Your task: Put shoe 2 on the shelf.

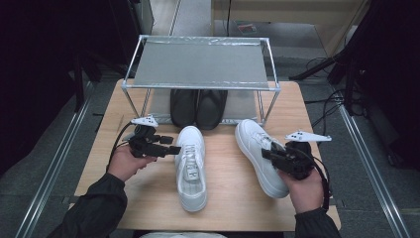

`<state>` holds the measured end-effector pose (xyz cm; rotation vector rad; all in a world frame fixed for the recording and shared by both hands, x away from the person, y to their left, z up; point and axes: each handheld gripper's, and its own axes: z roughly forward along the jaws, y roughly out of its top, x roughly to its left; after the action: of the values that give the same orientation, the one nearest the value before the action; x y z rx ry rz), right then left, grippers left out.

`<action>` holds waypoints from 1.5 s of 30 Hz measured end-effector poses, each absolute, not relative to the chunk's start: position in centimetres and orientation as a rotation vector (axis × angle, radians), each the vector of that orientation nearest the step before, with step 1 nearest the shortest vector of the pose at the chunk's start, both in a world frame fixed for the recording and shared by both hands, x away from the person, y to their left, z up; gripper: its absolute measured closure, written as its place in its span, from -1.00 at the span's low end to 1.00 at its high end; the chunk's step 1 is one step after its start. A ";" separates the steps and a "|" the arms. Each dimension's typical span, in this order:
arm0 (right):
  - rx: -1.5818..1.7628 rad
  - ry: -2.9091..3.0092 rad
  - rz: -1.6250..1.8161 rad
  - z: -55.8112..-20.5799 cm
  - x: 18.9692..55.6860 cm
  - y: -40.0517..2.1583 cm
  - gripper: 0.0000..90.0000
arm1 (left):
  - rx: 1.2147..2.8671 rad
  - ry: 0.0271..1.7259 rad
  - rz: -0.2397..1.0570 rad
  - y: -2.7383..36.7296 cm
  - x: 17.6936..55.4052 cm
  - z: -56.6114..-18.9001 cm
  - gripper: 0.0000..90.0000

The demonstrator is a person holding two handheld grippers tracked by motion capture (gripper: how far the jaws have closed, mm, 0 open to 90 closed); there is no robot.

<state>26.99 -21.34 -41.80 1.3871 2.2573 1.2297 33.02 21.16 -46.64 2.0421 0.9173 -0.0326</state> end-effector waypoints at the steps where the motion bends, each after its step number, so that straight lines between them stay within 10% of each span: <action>1: 1.377 2.266 1.232 -41.9 27.0 -21.1 0.78 | 2.044 0.914 -0.027 21.2 33.1 -46.6 -0.17; 29: 1.284 2.398 1.153 -45.3 26.6 -13.5 0.79 | 2.040 0.904 -0.017 21.1 32.9 -46.5 -0.12; 45: 1.270 2.488 1.243 -46.5 26.6 -11.4 0.67 | 2.043 0.904 -0.121 20.6 32.6 -46.2 0.35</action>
<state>26.56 -11.38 -46.45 1.2703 2.4881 1.2431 32.59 20.62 -46.15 2.0426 0.9040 -0.1207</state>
